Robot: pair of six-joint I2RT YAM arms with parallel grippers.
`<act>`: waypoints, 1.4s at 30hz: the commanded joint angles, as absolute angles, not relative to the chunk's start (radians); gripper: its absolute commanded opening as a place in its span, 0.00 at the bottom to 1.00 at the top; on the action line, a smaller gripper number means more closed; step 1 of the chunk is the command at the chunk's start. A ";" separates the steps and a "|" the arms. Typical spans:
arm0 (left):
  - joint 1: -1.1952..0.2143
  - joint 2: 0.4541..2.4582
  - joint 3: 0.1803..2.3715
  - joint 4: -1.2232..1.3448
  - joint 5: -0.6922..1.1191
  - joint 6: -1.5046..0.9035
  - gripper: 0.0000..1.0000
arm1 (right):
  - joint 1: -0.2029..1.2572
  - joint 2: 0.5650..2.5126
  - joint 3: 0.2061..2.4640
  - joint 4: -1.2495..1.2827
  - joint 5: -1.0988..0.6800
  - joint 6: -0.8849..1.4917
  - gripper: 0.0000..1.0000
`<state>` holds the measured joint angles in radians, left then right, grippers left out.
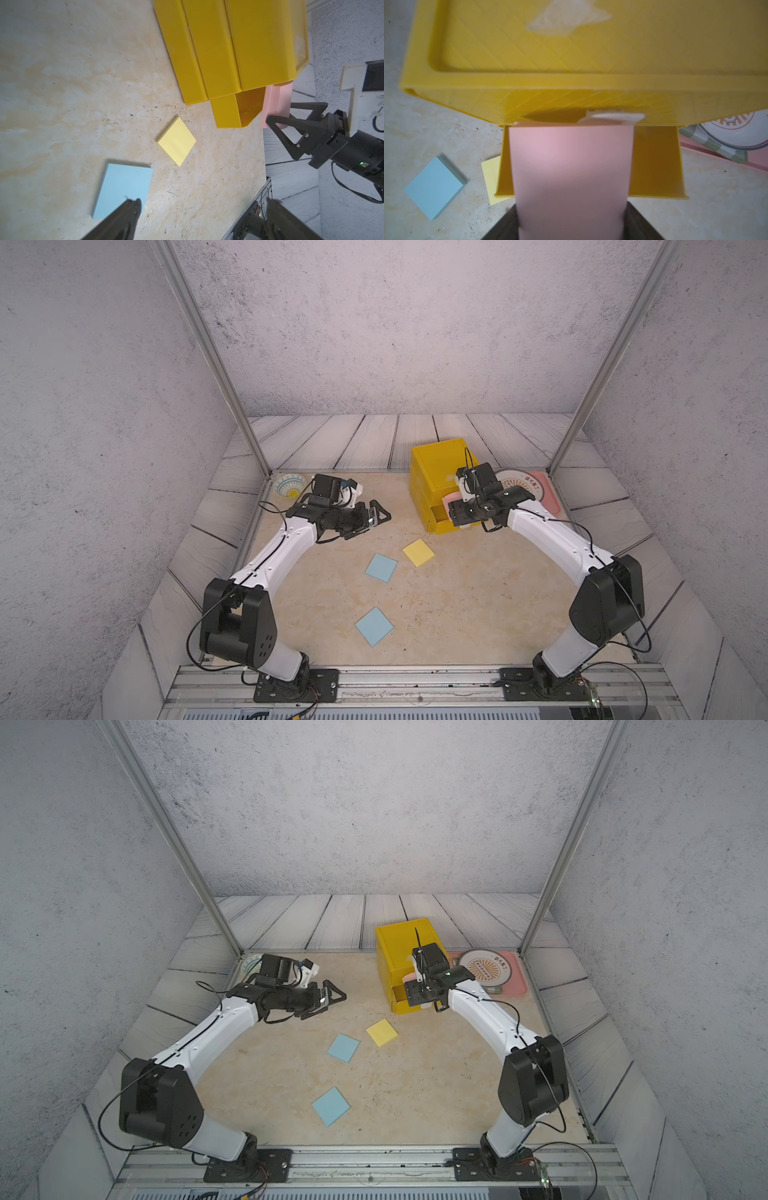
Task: Please put the sticky notes in the drawer by color
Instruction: Place the sticky notes in the drawer.
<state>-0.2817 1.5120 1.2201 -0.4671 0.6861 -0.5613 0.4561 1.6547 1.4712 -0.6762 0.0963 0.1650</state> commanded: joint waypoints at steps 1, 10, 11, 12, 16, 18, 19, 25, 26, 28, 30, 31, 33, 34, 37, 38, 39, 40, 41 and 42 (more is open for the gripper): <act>-0.275 1.509 1.238 -0.470 0.707 -0.555 0.99 | 0.454 1.664 1.457 -0.623 0.106 0.164 0.78; -0.275 1.503 1.244 -0.490 0.705 -0.544 1.00 | 0.451 1.704 1.482 -0.588 0.138 0.123 0.80; -0.274 1.503 1.244 -0.489 0.706 -0.545 0.99 | 0.451 1.703 1.482 -0.579 0.141 0.121 0.79; -0.275 1.503 1.242 -0.490 0.707 -0.545 0.99 | 0.451 1.696 1.471 -0.558 0.141 0.120 0.79; -0.275 1.504 1.241 -0.490 0.709 -0.545 0.99 | 0.451 1.659 1.387 -0.426 0.171 0.123 0.78; -0.274 1.505 1.238 -0.492 0.709 -0.545 0.99 | 0.451 1.647 1.362 -0.391 0.167 0.124 0.71; -0.276 1.504 1.236 -0.490 0.709 -0.546 0.99 | 0.451 1.641 1.355 -0.380 0.163 0.126 0.70; -0.276 1.500 1.237 -0.491 0.710 -0.548 0.99 | 0.451 1.580 1.257 -0.238 0.174 0.141 0.72; -0.276 1.500 1.238 -0.493 0.709 -0.548 1.00 | 0.451 1.577 1.252 -0.229 0.176 0.141 0.72; -0.276 1.497 1.236 -0.495 0.707 -0.548 0.99 | 0.451 1.578 1.256 -0.231 0.186 0.138 0.72; -0.276 1.494 1.238 -0.498 0.705 -0.546 1.00 | 0.451 1.584 1.265 -0.226 0.191 0.134 0.72; -0.276 1.494 1.236 -0.500 0.703 -0.546 1.00 | 0.451 1.587 1.270 -0.223 0.195 0.133 0.72; -0.276 1.493 1.236 -0.499 0.706 -0.547 0.99 | 0.450 1.593 1.282 -0.218 0.198 0.134 0.72; -0.276 1.493 1.236 -0.499 0.706 -0.546 0.99 | 0.451 1.596 1.284 -0.210 0.196 0.131 0.72; -0.275 1.490 1.235 -0.504 0.705 -0.545 1.00 | 0.450 1.623 1.303 -0.207 0.199 0.134 0.72; -0.276 1.489 1.236 -0.510 0.703 -0.540 1.00 | 0.451 1.630 1.311 -0.231 0.196 0.137 0.75; -0.276 1.488 1.236 -0.514 0.700 -0.537 1.00 | 0.450 1.634 1.316 -0.250 0.191 0.140 0.77; -0.276 1.486 1.236 -0.515 0.699 -0.535 1.00 | 0.450 1.635 1.308 -0.249 0.189 0.142 0.79; -0.276 1.485 1.235 -0.514 0.696 -0.534 1.00 | 0.450 1.634 1.295 -0.246 0.189 0.145 0.81; -0.276 1.486 1.235 -0.514 0.696 -0.534 1.00 | 0.449 1.630 1.282 -0.242 0.191 0.147 0.83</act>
<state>-0.2817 1.5116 1.2201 -0.4976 0.6998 -0.5556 0.4549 1.6199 1.2812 -0.2657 0.1745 0.1379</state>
